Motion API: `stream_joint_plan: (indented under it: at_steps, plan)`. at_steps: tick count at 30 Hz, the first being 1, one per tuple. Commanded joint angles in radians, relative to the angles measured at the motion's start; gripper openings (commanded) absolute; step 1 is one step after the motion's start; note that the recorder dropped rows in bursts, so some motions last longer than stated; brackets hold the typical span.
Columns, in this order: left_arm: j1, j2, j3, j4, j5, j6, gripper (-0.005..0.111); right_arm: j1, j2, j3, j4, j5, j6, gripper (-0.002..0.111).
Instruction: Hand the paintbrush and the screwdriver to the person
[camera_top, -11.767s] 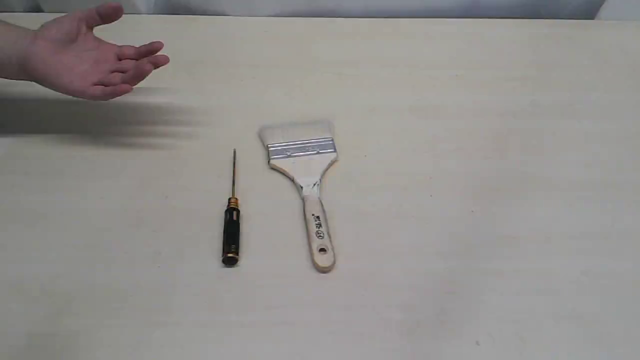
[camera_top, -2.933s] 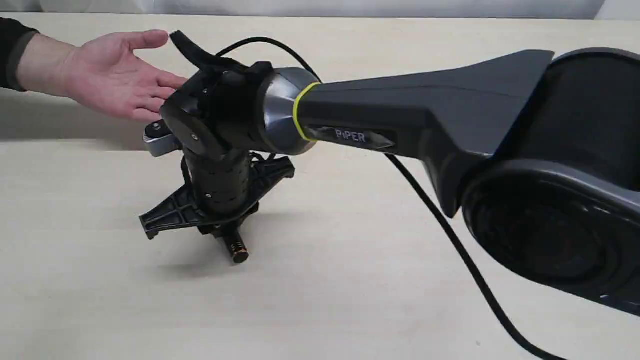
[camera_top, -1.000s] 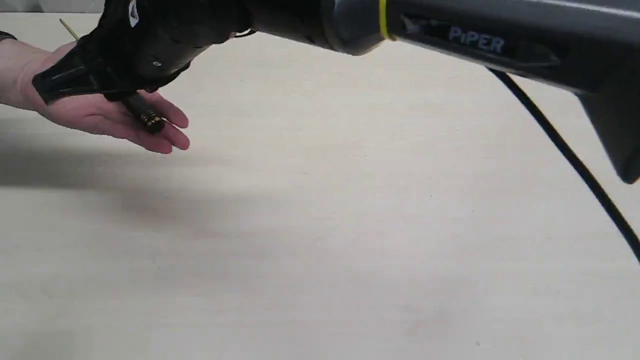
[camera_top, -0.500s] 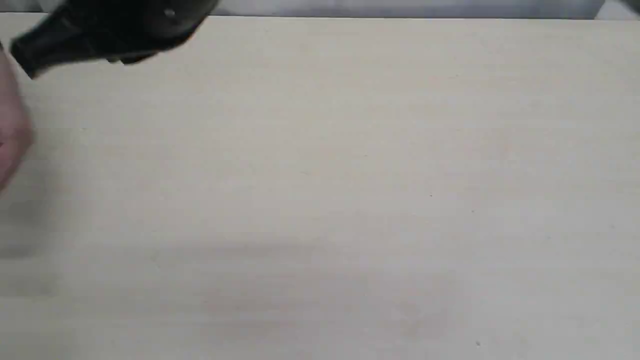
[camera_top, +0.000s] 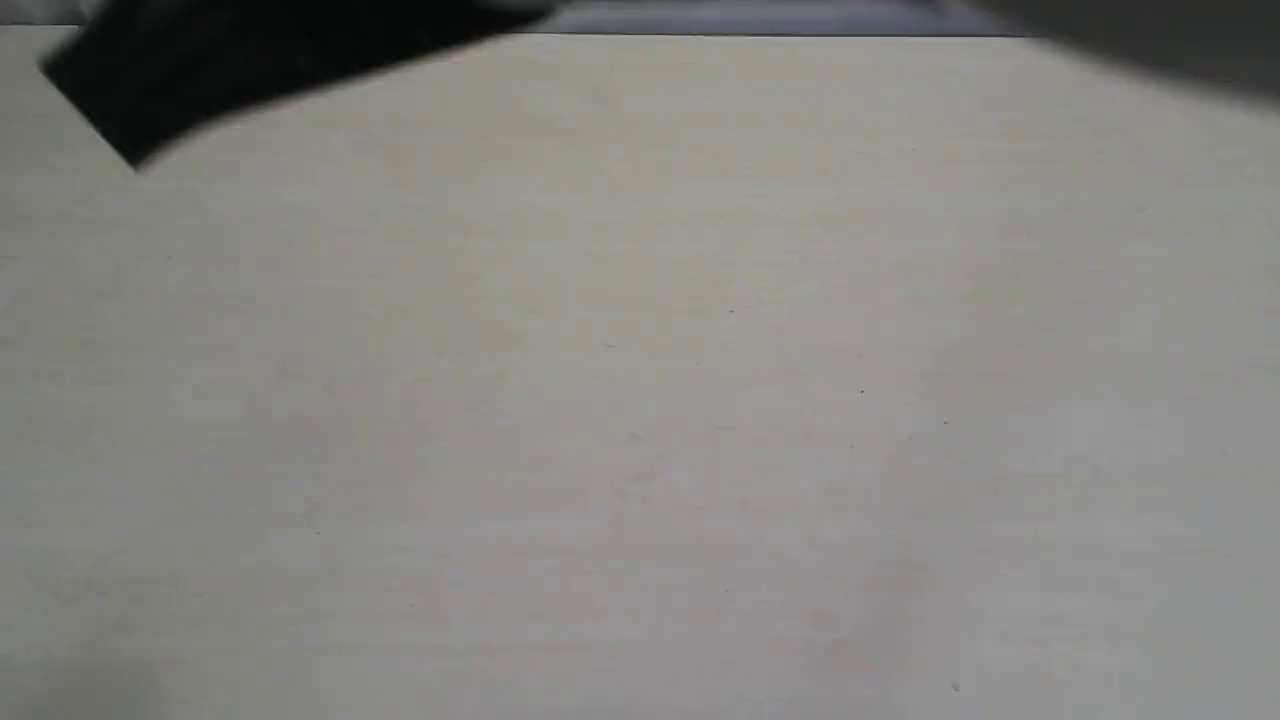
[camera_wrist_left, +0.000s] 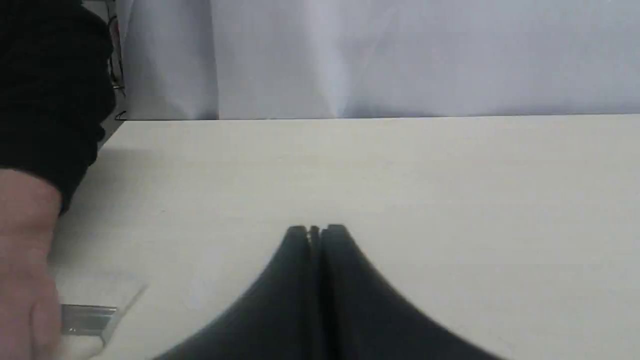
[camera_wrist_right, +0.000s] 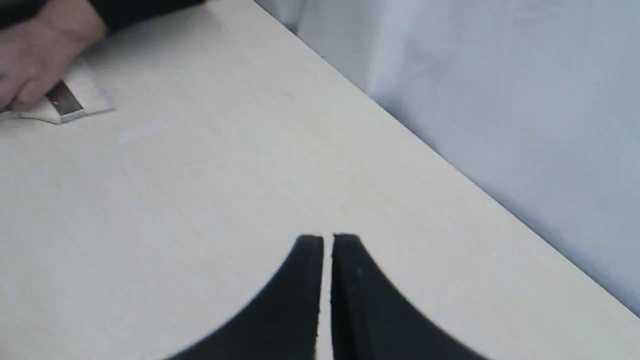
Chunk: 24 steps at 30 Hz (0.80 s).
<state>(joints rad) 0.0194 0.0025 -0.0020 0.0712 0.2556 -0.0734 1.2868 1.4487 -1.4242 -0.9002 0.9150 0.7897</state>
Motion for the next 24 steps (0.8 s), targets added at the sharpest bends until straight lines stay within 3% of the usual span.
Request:
stream_joint_plan:
  at_steps: [1, 7, 12, 19, 24]
  plan:
    - [-0.008, -0.002, 0.002, -0.004, -0.006, -0.002, 0.0, 0.093, -0.098, 0.144, -0.12, 0.014, 0.163, 0.004]
    - [-0.008, -0.002, 0.002, -0.004, -0.006, -0.002, 0.0, 0.201, -0.237, 0.354, -0.163, -0.059, 0.375, 0.004]
    - [-0.008, -0.002, 0.002, -0.004, -0.006, -0.002, 0.0, 0.217, -0.307, 0.466, -0.112, -0.053, 0.436, 0.004]
    - [-0.008, -0.002, 0.002, -0.004, -0.006, -0.002, 0.0, 0.217, -0.338, 0.496, -0.1, -0.039, 0.415, 0.004]
    - [-0.008, -0.002, 0.002, -0.002, -0.008, -0.002, 0.0, 0.217, -0.339, 0.496, -0.094, 0.123, 0.407, 0.004]
